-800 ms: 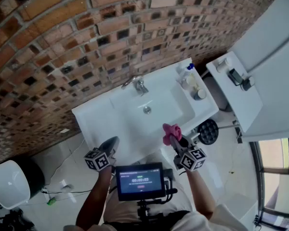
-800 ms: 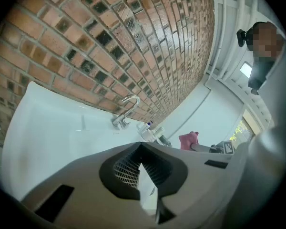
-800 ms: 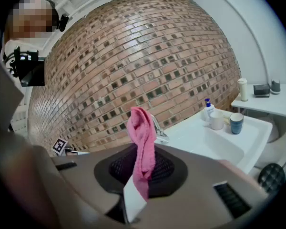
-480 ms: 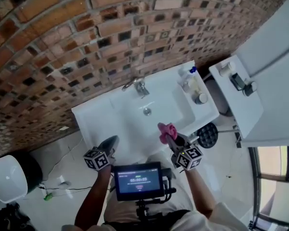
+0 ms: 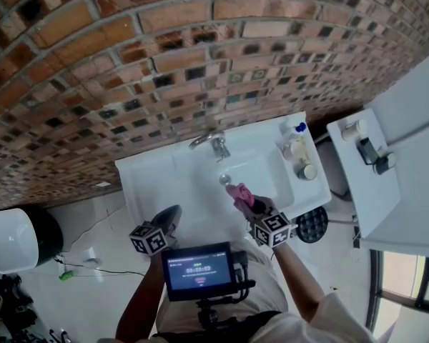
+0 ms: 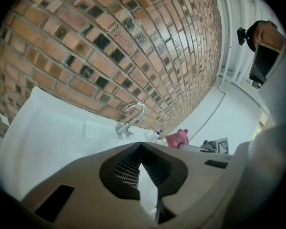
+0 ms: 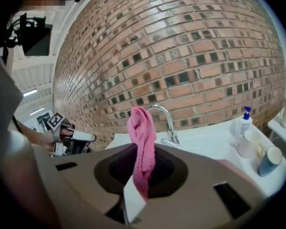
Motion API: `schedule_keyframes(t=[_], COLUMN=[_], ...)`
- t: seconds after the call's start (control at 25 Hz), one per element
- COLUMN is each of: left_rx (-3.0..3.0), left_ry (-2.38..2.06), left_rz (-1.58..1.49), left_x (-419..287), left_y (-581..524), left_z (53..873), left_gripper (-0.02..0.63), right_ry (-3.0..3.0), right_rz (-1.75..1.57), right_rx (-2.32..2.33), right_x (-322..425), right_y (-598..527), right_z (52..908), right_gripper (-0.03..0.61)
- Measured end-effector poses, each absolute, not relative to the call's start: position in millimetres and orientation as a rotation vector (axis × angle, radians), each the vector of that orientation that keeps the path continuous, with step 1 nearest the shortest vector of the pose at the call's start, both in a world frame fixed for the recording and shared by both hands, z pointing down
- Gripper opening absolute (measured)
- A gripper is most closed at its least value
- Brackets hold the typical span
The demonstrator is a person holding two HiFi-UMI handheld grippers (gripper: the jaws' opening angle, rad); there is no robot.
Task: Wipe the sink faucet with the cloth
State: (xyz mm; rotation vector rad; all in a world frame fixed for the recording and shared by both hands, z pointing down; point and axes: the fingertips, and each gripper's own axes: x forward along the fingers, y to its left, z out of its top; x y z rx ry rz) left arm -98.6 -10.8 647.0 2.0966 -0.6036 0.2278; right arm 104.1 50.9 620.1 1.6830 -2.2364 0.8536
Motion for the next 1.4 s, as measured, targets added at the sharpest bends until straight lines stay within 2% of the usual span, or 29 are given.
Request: schedule_keyframes(t=[0.6,1.08,1.4], left_rx=[2.066,2.048,2.011], left_ry=[-0.765,-0.858,-0.921], left_rz=[0.278,0.301,0.309], left_x=[-75,-60,-60], left_y=[-16,-20,-20], left_z=[637,631,633], left_gripper=[-0.008,-0.008,-0.008], right_ry=[-2.221,-2.117,-2.083], right_rz=[0.912,0.99,1.072], right_rx=[1.338,1.261,1.281], right_x=[104,116,125], right_y=[-30,-78,-96], right_z=[721,796,810], right_gripper=[0.063,0.063,0.063])
